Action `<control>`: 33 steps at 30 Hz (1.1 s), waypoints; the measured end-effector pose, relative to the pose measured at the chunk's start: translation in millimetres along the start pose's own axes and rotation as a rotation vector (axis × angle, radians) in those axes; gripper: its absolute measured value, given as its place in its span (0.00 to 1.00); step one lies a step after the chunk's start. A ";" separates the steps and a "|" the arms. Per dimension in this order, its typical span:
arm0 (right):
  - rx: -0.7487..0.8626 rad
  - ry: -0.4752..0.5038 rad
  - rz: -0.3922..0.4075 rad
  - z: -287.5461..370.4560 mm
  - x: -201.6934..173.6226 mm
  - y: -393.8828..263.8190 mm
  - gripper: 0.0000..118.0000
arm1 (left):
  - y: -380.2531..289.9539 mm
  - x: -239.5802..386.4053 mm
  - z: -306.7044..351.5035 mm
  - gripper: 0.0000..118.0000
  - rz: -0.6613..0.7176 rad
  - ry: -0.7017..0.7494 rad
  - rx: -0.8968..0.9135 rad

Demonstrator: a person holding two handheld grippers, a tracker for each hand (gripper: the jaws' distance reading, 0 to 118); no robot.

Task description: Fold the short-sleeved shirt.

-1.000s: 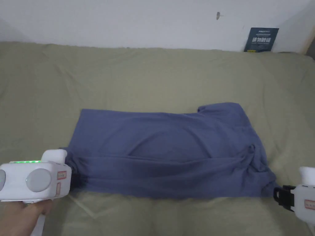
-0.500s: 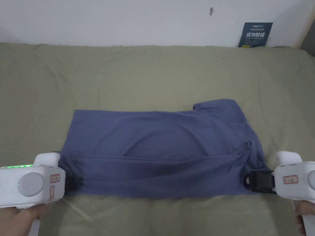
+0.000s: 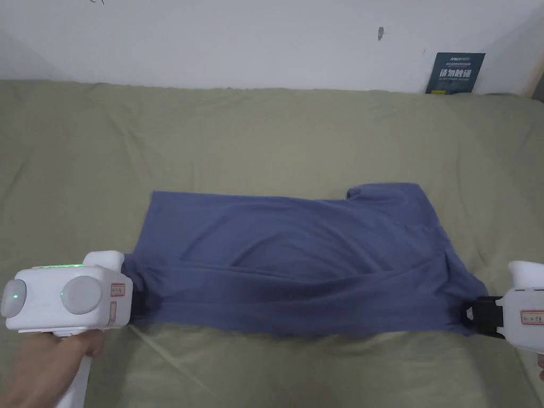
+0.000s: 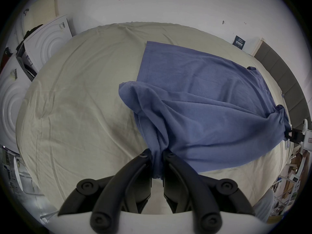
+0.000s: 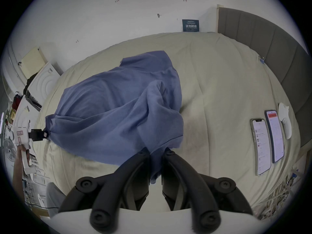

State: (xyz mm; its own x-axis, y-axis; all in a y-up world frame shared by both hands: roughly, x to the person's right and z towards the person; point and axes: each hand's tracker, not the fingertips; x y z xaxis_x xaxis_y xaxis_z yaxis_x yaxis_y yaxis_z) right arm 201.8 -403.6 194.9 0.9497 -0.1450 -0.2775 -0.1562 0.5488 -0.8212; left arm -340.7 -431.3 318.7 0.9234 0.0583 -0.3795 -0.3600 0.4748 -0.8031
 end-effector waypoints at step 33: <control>-0.048 -0.028 0.017 68.6 14.3 -114.2 1.00 | -128.3 -37.8 78.4 0.92 0.021 0.027 -0.024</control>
State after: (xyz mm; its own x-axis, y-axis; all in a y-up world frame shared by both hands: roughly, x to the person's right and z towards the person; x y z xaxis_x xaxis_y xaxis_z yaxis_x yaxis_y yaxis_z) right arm 251.8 -411.8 319.0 0.9541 -0.1123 -0.2777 -0.1843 0.5108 -0.8397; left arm -318.9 -425.6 472.1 0.9118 0.0446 -0.4082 -0.3826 0.4529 -0.8053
